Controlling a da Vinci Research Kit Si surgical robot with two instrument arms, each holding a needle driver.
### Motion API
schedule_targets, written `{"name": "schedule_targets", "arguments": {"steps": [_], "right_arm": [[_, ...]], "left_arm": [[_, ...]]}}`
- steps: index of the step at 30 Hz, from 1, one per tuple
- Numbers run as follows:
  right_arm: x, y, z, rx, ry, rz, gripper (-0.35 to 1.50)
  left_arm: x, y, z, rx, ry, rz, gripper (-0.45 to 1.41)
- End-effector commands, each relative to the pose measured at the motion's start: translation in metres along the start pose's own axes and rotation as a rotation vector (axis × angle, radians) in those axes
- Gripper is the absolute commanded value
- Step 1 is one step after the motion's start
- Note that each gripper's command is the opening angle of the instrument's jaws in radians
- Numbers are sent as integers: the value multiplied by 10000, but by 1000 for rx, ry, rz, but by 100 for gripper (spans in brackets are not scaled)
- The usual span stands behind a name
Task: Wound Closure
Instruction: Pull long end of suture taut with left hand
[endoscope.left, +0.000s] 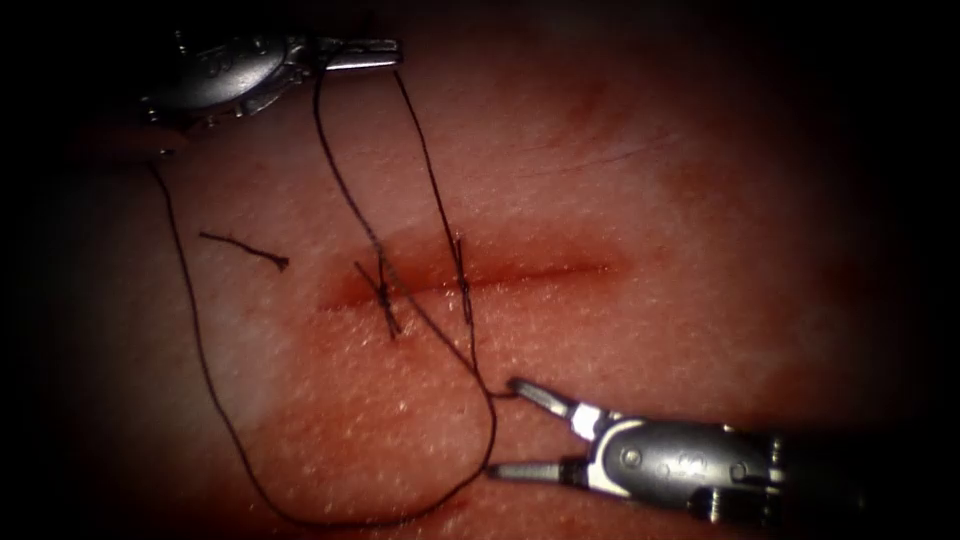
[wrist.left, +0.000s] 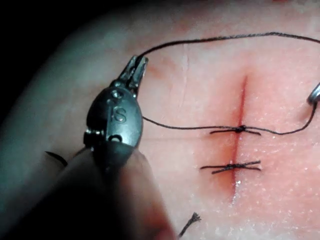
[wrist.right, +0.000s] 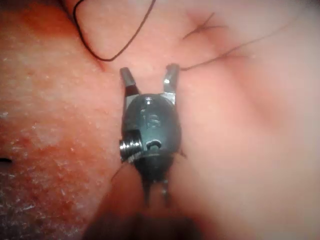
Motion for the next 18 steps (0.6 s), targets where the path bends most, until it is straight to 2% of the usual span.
{"name": "schedule_targets", "arguments": {"steps": [1,3,4,11,14,18], "right_arm": [[3,15,-5,-19,-35,6,116],[7,26,-10,-35,-66,12,128],[18,44,-16,-59,-105,28,133],[44,75,-18,-81,-92,69,135],[47,83,-1,-81,-93,79,135],[40,82,35,-67,-108,78,136]], "left_arm": [[17,4,5,-2,3,15,-45],[34,12,5,-6,6,26,-45],[52,20,6,-9,10,31,-45],[78,34,8,-14,16,60,-45],[88,40,12,-14,19,65,-45],[98,47,16,-13,22,71,-45]]}}
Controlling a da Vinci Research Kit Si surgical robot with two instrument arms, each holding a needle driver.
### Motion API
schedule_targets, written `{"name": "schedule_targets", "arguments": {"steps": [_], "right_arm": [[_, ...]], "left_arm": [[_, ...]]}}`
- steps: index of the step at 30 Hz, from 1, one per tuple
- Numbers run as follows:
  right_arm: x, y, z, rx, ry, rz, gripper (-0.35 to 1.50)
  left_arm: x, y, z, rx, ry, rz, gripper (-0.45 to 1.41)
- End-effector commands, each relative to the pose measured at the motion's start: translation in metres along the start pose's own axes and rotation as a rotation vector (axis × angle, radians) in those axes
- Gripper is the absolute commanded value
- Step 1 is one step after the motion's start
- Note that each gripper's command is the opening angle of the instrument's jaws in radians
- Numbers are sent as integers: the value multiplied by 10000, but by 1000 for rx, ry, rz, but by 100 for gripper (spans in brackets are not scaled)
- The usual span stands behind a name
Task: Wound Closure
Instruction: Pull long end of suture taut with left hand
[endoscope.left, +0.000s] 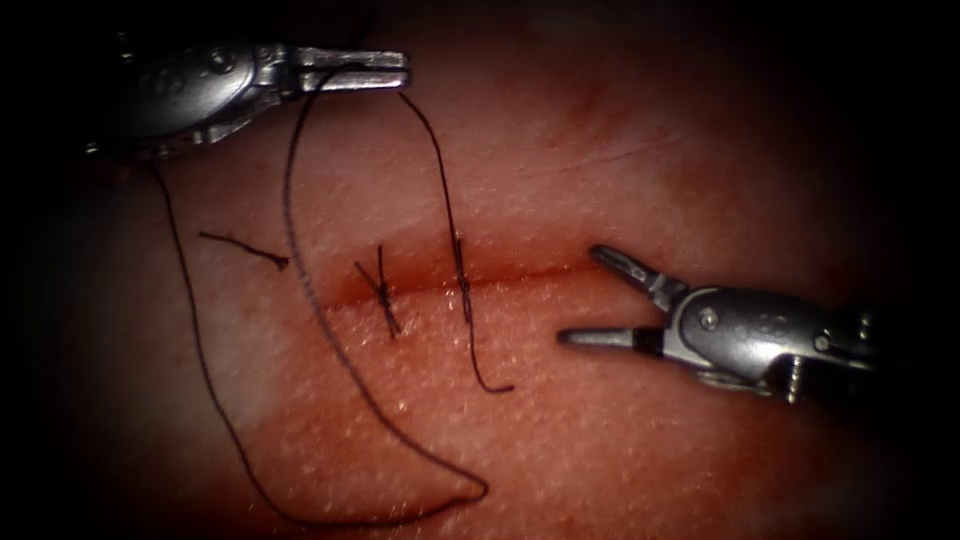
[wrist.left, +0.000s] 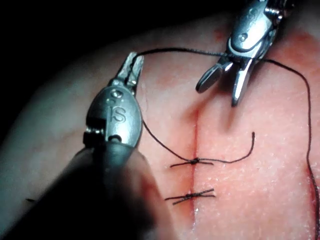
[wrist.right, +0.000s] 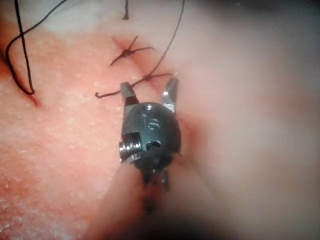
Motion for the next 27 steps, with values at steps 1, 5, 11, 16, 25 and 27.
{"name": "schedule_targets", "arguments": {"steps": [1,5,11,16,25,27], "right_arm": [[-1,-4,23,5,-4,-3,136],[-2,-9,57,11,-12,3,138],[-4,-18,92,27,-27,25,140],[0,-27,107,37,-17,30,140],[5,-35,125,43,-11,34,140],[6,-36,130,42,-10,34,140]], "left_arm": [[-1,-4,5,-6,-1,2,-45],[9,-2,6,-12,-8,10,-45],[19,0,5,-21,-12,17,-45],[23,0,6,-22,-11,21,-45],[22,1,6,-25,-11,22,-45],[23,2,7,-25,-11,22,-45]]}}
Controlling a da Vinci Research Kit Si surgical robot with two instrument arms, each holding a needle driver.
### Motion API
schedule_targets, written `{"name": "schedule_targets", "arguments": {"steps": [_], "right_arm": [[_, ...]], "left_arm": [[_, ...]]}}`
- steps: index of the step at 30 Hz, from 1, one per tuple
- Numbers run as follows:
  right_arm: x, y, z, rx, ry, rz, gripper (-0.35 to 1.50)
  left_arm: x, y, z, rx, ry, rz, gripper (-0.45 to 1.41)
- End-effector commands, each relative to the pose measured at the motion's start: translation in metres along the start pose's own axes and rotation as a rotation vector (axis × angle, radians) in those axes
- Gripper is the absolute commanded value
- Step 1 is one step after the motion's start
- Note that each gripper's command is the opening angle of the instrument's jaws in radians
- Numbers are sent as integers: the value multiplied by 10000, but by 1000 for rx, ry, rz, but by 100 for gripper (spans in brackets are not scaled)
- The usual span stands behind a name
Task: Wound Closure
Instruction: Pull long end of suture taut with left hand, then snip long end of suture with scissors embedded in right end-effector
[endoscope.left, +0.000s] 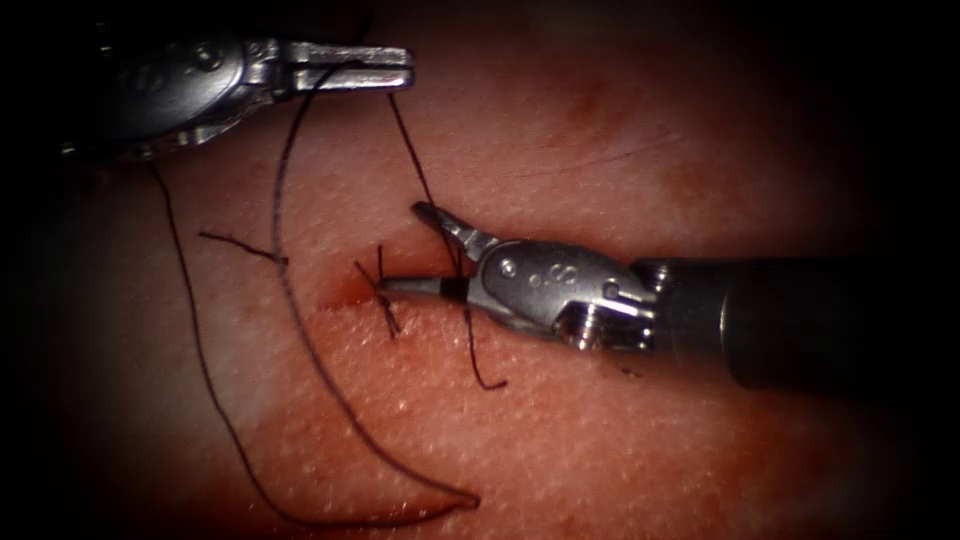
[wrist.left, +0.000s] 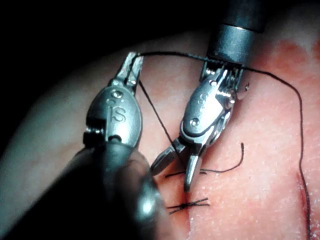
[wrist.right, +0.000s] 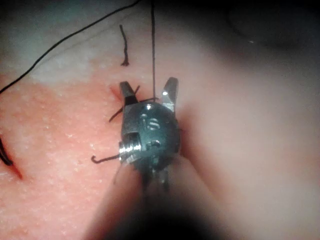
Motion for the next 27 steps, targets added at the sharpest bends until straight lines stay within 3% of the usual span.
{"name": "schedule_targets", "arguments": {"steps": [1,9,14,16,17,18,19,24,26,27], "right_arm": [[1,-1,11,-1,3,-1,140],[-5,-2,24,-6,9,-8,136],[-5,0,27,-6,6,-6,118],[-4,-1,26,-7,12,-6,74],[-4,-1,26,-8,18,0,-1],[-4,-1,26,-10,23,18,-30],[-4,-1,27,-27,27,41,-35],[-5,6,28,-41,19,49,-35],[-4,9,25,-37,21,50,22],[-1,17,15,6,43,22,103]], "left_arm": [[-3,-4,6,0,1,3,-45],[4,0,7,-7,1,4,-45],[3,5,9,-12,-1,8,-45],[2,7,9,-13,0,10,-45],[2,8,10,-13,1,11,-45],[2,8,10,-13,1,12,-45],[2,10,10,-16,0,13,-45],[8,19,10,-18,2,19,-45],[11,25,10,-17,1,23,-45],[14,31,11,-22,7,27,-45]]}}
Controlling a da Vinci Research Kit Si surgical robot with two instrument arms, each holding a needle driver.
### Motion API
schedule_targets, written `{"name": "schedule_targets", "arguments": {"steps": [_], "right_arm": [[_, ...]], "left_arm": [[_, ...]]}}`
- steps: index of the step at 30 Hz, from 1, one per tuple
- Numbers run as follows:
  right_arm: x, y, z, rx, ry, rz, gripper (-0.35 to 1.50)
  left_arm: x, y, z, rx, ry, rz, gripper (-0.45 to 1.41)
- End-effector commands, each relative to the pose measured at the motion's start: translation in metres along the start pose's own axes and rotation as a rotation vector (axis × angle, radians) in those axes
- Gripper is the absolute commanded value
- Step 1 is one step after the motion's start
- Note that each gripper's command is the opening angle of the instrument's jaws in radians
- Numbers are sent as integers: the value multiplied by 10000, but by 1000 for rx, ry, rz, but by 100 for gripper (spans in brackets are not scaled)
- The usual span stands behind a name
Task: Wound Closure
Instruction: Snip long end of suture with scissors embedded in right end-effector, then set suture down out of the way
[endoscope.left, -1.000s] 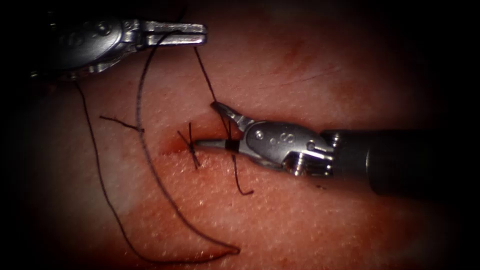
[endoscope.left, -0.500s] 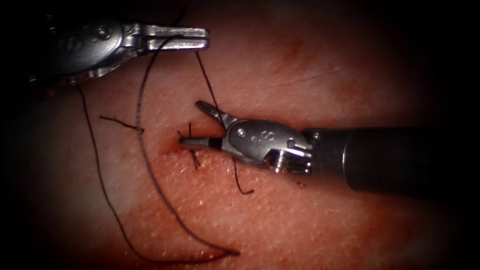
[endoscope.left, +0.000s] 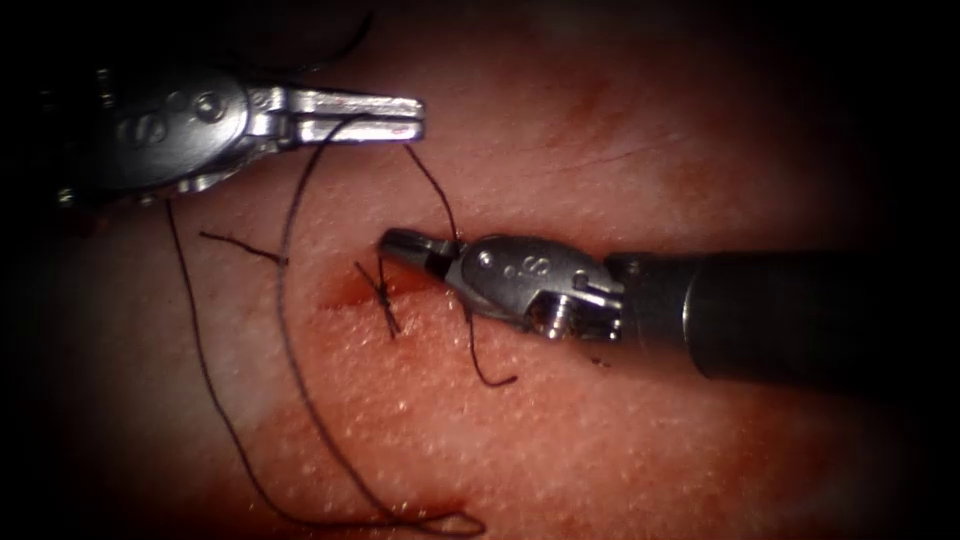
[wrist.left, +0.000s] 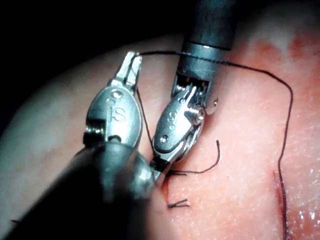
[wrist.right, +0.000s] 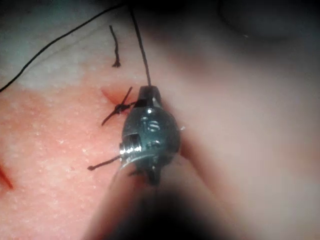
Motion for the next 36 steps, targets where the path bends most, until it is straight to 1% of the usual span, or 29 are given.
{"name": "schedule_targets", "arguments": {"steps": [1,2,3,4,5,6,7,8,10,11,13,14,15,16,17,20,22,23,25,26,27,29,30,31,32,33,34,35,36], "right_arm": [[4,9,-3,26,15,-14,118],[9,19,-21,48,36,-22,130],[11,24,-29,53,46,-31,131],[11,24,-29,53,46,-31,131],[20,42,-60,60,80,-67,140],[20,42,-60,60,80,-67,140],[28,56,-86,53,118,-91,141],[32,63,-97,46,128,-103,141],[39,76,-118,29,132,-122,141],[46,92,-142,5,131,-145,141],[51,106,-162,-21,121,-177,141],[53,112,-170,-28,112,-188,141],[57,125,-186,-38,93,-203,140],[58,130,-191,-42,87,-209,140],[59,141,-203,-51,73,-209,141],[59,153,-212,-80,50,-246,141],[60,161,-216,-106,31,-306,143],[61,169,-218,-147,0,-406,146],[64,177,-221,-173,-28,-493,146],[67,182,-222,-190,-50,-551,146],[69,184,-223,-200,-58,-568,146],[72,186,-224,-208,-72,-578,146],[74,187,-225,-213,-80,-589,146],[75,187,-226,-212,-85,-594,146],[78,188,-227,-209,-86,-592,146],[80,187,-228,-209,-88,-591,146],[80,186,-228,-209,-88,-590,146],[81,185,-228,-210,-88,-590,146],[81,184,-227,-210,-91,-590,146]], "left_arm": [[-1,-2,5,-3,6,4,-45],[4,6,7,-11,20,10,-45],[7,9,9,-16,28,13,-45],[7,9,9,-16,28,13,-45],[18,25,19,-31,56,26,-45],[18,25,19,-31,56,26,-45],[25,35,29,-46,85,42,-45],[28,40,35,-52,98,47,-45],[33,51,51,-62,123,60,-45],[35,61,69,-70,139,72,-45],[35,70,86,-78,149,85,-45],[33,75,96,-83,160,92,-45],[27,87,116,-95,174,111,-45],[23,92,125,-105,174,119,-45],[10,106,145,-124,173,140,-45],[-14,126,173,-160,163,143,-45],[-35,140,191,-184,158,144,-45],[-56,152,204,-206,148,130,-45],[-83,167,218,-226,144,122,-45],[-107,177,227,-247,137,108,-45],[-123,183,232,-254,130,87,-45],[-148,192,240,-258,122,84,-45],[-175,201,246,-269,103,71,-45],[-186,204,248,-273,94,66,-45],[-207,209,251,-284,69,40,-45],[-219,211,251,-302,43,-18,46],[-221,211,251,-306,28,-48,74],[-220,209,249,-300,15,-78,88],[-217,206,247,-281,2,-104,106]]}}
